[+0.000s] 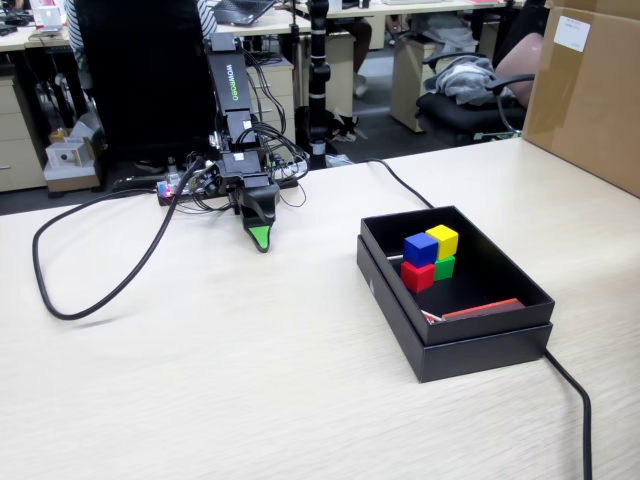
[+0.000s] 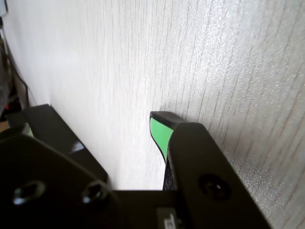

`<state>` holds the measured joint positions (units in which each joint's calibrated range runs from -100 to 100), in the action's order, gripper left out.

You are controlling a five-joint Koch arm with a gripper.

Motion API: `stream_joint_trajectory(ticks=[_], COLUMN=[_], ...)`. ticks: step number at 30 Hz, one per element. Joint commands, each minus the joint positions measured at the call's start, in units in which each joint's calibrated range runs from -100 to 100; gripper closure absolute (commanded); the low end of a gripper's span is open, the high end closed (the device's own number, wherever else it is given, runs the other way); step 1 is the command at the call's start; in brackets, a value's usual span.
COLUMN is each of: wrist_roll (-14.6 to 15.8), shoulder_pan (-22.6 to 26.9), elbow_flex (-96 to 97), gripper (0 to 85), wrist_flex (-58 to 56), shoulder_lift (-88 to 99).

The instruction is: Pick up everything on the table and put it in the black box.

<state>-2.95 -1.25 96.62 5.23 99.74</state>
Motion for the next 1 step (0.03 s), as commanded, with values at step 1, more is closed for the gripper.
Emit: stream_joint_trajectory(ticks=[1], wrist_roll=[-0.29], shoulder_pan=[0.00], elbow_flex=[0.66], gripper=[36.7], wrist_flex=[-3.20], shoulder_lift=[-0.43])
